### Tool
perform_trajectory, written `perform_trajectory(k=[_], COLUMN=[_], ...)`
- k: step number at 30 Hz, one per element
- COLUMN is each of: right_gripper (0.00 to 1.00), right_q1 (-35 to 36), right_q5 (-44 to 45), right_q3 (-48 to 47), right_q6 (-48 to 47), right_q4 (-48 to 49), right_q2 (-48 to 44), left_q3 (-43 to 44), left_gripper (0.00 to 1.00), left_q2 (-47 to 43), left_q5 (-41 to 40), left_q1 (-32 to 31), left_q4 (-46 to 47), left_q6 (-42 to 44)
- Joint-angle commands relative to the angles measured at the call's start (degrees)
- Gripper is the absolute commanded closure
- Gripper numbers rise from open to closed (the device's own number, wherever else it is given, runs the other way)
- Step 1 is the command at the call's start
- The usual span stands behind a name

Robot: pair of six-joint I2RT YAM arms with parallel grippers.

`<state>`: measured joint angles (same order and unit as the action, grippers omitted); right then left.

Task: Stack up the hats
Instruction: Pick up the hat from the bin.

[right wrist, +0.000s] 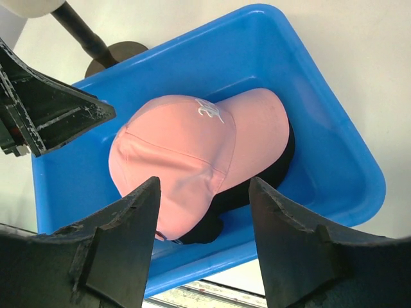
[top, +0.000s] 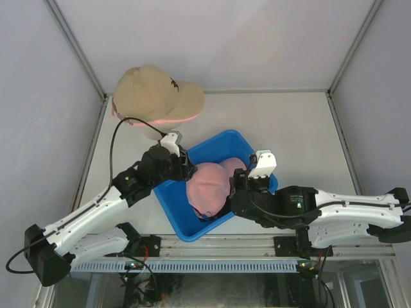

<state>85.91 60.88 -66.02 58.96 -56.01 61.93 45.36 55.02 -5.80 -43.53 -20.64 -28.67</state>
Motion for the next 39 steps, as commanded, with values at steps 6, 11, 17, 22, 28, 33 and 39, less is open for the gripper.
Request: perform_trajectory(k=[6, 11, 17, 22, 28, 33, 39], right_gripper=[0.43, 0.43, 0.43, 0.43, 0.43, 0.43, 0.43], right_q1=[-1.3, -1.4, -1.8, -2.0, -2.3, -2.3, -2.3], right_q5=[-1.1, -1.4, -2.1, -2.5, -2.7, -2.7, -2.8], right_q3=[1.0, 1.3, 1.8, 1.9, 2.1, 2.2, 2.3], right_q6=[-2.8, -3.2, -3.8, -4.5, -4.6, -4.4, -4.6], right_q4=[4.2, 4.6, 5.7, 6.2, 6.2, 5.9, 5.8], right_q2=[-1.9, -1.9, -1.9, -1.7, -1.6, -1.9, -2.0], left_q3=[-0.6, -1.1, -2.5, -2.9, -3.4, -4.0, -5.0], left_gripper=[0.48, 0.48, 0.48, 0.48, 0.48, 0.48, 0.48], left_q2=[0.2, 1.5, 2.7, 3.7, 4.3, 4.6, 4.9], left_q5=[0.7, -2.1, -5.1, -5.7, -4.5, -3.8, -4.1], left_q1=[-2.4, -3.5, -4.4, -4.9, -5.6, -6.1, -6.4], left_q4=[5.5, 5.4, 5.9, 6.5, 6.9, 6.8, 6.3], left_q6=[0.9, 0.6, -0.5, -0.6, -0.7, -1.0, -1.4])
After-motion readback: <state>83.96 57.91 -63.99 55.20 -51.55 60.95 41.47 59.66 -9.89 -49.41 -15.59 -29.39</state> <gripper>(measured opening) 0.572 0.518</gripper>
